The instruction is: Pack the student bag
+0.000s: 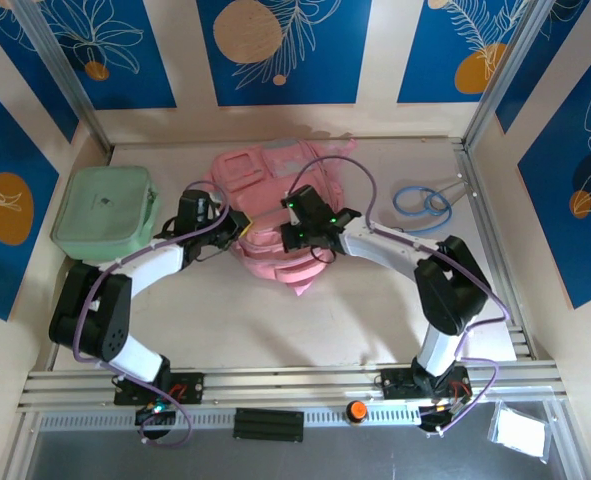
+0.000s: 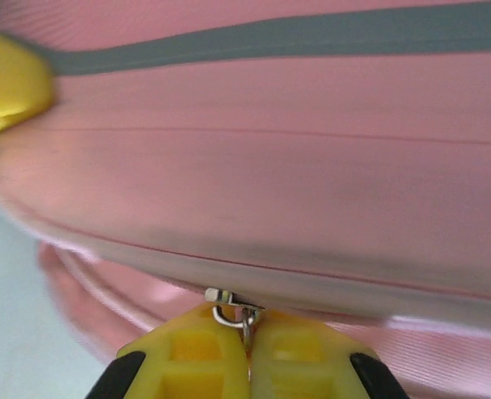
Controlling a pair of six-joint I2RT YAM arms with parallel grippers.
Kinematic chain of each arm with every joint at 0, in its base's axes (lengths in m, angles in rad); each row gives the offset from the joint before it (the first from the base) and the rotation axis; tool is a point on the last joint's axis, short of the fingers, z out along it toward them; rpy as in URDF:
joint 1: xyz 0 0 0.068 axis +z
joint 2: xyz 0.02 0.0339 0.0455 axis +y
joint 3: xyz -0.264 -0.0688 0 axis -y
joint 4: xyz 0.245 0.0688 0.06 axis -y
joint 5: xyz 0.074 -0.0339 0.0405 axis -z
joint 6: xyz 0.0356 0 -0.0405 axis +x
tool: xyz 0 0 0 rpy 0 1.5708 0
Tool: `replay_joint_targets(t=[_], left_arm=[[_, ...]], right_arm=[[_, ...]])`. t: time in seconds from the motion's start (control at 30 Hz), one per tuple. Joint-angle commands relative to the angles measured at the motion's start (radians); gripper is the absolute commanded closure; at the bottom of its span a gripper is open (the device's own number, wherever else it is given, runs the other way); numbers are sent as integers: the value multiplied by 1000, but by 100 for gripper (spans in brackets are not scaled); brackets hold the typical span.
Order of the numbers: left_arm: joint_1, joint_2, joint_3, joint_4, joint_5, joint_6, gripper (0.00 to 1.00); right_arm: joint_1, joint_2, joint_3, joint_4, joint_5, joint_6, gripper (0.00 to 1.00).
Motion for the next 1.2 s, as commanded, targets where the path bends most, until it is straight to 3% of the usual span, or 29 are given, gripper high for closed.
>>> replay_joint_targets(t=[0.0,0.1,0.27,0.37,0.43,0.63,0.8,0.97,1.17], left_arm=[[7,3,37,-5,-16,34,100],[7,3,37,-1,-10,34,100],[7,4,43,3,2,33,100],[7,4,46,4,5,33,100],[7,3,48,2,4,34,100],[8,1,48,-13,-11,46,100],[27,-4,52,-36,-30,69,100],[32,21,69,-60,-18,91,100],[33,82,112,-70,9,115,100]], right_arm=[[-60,-46,-36,-74,130,28,100],[-74,-41,-26,-82,91,10,98],[-59,-11,23,-75,20,-24,82],[-56,13,48,-80,20,-24,81],[-56,23,58,-86,34,-23,81],[-65,-4,26,-69,94,-20,95],[-118,-62,-39,-50,123,-9,98],[-192,-90,-78,-61,84,-14,99],[-183,-101,-76,-78,-7,-37,100]])
